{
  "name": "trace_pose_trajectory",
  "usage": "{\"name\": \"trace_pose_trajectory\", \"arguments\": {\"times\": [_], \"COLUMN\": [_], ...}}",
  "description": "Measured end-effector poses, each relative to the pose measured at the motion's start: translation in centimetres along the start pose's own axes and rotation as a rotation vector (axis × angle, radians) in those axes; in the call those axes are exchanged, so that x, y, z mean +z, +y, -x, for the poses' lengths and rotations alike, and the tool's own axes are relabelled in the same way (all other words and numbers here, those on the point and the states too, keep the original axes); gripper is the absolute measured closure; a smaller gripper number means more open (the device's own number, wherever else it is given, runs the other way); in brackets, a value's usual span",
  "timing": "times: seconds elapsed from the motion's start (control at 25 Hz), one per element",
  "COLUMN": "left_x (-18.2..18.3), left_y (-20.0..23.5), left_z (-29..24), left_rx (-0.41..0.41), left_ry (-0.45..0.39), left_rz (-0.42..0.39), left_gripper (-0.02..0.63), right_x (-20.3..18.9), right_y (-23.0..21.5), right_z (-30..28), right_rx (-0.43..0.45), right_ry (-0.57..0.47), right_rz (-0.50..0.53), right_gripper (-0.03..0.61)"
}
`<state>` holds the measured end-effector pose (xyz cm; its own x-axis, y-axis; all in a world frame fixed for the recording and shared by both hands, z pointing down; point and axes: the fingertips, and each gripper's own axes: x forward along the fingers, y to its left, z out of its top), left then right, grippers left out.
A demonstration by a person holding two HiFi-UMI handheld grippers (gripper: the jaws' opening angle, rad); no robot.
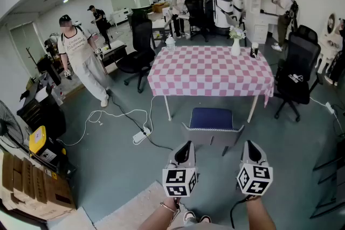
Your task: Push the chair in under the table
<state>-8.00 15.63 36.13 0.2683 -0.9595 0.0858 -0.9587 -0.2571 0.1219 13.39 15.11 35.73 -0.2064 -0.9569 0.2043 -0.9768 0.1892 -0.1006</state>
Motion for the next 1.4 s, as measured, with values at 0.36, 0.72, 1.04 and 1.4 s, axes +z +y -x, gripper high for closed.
{"name": "trace_pose_trajectory", "arguments": {"times": [0.36, 0.72, 1.04, 1.4], "left_x": [0.1, -0.4, 0.2, 0.1], "left_y": [0.5, 0.2, 0.0, -0.9], "left_z": [-0.1, 0.3, 0.6, 0.6], "left_rx": [0.000, 0.000, -0.001, -0.025], "left_ry": [-0.005, 0.002, -0.014, -0.010], "left_rz": [0.019, 0.031, 0.039, 0.030], "left_gripper": [0.613, 0.612, 0.612, 0.552], "right_x": [0.5, -0.5, -0.5, -0.7], "right_y": [0.4, 0.0, 0.4, 0.1], "right_z": [-0.1, 0.0, 0.0, 0.1], "right_rx": [-0.001, 0.007, 0.034, 0.053], "right_ry": [-0.003, -0.003, -0.002, 0.008], "right_rz": [0.010, -0.034, -0.024, -0.023], "right_gripper": [0.569, 0.569, 0.566, 0.552]}}
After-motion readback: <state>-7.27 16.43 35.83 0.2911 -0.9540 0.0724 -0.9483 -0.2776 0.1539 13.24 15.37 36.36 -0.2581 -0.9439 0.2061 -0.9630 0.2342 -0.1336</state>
